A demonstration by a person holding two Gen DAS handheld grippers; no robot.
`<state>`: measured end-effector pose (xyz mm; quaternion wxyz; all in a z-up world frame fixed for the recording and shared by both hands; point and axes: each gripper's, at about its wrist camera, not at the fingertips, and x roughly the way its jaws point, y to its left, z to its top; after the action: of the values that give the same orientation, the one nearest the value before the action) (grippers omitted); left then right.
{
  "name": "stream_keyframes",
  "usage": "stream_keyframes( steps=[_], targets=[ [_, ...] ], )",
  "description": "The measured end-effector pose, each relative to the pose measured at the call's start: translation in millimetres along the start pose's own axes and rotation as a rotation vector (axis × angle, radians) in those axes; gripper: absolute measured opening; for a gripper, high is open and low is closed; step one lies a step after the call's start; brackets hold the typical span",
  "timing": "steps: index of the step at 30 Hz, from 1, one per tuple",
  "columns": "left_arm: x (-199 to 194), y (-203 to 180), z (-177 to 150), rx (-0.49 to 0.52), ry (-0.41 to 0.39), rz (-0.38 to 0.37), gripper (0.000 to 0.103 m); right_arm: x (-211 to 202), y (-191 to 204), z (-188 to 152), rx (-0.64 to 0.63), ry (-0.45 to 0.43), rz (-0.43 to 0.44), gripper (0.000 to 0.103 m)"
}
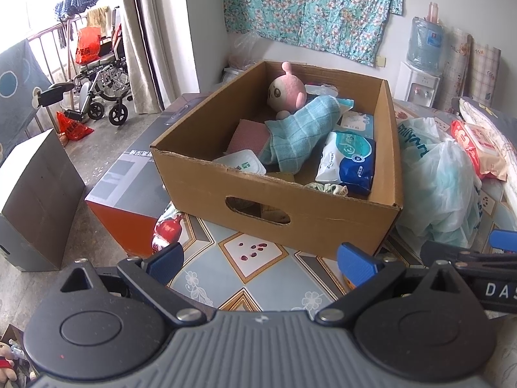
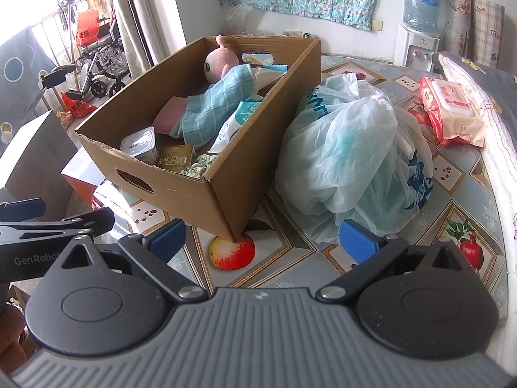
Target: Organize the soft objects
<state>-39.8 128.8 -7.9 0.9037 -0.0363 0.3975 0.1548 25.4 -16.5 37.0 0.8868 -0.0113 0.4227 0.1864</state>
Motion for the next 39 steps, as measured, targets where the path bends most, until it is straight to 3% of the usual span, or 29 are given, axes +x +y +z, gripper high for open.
stream_keyframes(
  steps=[39],
  targets=[
    [0.8, -1.9, 1.5, 0.006, 0.006, 0.002, 0.101, 3.8, -1.6, 0.7, 0.001, 0.004, -0.004, 0.102]
  ],
)
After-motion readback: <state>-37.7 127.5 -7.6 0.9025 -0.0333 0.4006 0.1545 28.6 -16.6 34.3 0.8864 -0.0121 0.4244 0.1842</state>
